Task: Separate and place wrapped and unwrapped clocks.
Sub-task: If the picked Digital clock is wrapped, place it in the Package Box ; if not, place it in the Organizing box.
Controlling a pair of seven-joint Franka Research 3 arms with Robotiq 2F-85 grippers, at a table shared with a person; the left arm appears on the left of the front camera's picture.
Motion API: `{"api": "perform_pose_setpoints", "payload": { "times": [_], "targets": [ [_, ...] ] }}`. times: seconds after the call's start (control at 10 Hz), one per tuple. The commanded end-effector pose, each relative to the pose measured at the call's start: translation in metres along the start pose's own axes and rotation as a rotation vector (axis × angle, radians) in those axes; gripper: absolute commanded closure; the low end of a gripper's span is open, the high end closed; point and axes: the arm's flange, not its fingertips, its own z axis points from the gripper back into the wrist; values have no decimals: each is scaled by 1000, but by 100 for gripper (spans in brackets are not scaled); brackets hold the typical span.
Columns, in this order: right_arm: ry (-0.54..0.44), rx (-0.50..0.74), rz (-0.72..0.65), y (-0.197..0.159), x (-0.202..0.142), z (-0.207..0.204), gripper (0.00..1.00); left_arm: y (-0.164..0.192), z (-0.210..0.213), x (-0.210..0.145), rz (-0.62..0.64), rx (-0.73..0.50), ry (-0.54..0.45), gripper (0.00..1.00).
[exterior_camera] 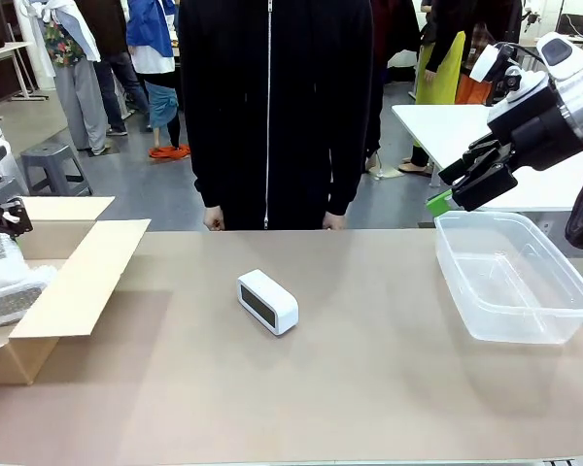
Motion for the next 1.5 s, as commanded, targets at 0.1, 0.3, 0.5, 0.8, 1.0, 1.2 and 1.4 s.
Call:
{"api": "perform_pose_setpoints", "payload": {
  "times": [0.1, 0.3, 0.5, 0.8, 1.0, 1.2, 1.4],
  "targets": [
    [-18, 20, -3, 0, -1, -3, 0, -9, -9, 3, 50, 53, -52, 19],
    [-18, 20, -3, 0, -1, -3, 0, -11, -8, 10, 83, 24, -92, 19],
    [-18, 20, -3, 0, -1, -3, 0, -15, -9, 16, 141, 9, -138, 19],
    [-18, 20, -3, 0, -1, -3, 0, -13, -11, 18, 149, 19, -133, 0],
    [-18, 20, -3, 0, -1, -3, 0, -12, -12, 17, 147, 35, -131, 0],
    [-18, 20, -3, 0, -1, -3, 0, -12, -11, 18, 144, 44, -133, 0],
    [-18, 20, -3, 0, -1, -3, 0, -11, -11, 19, 140, 46, -132, 0]
  ]
}}
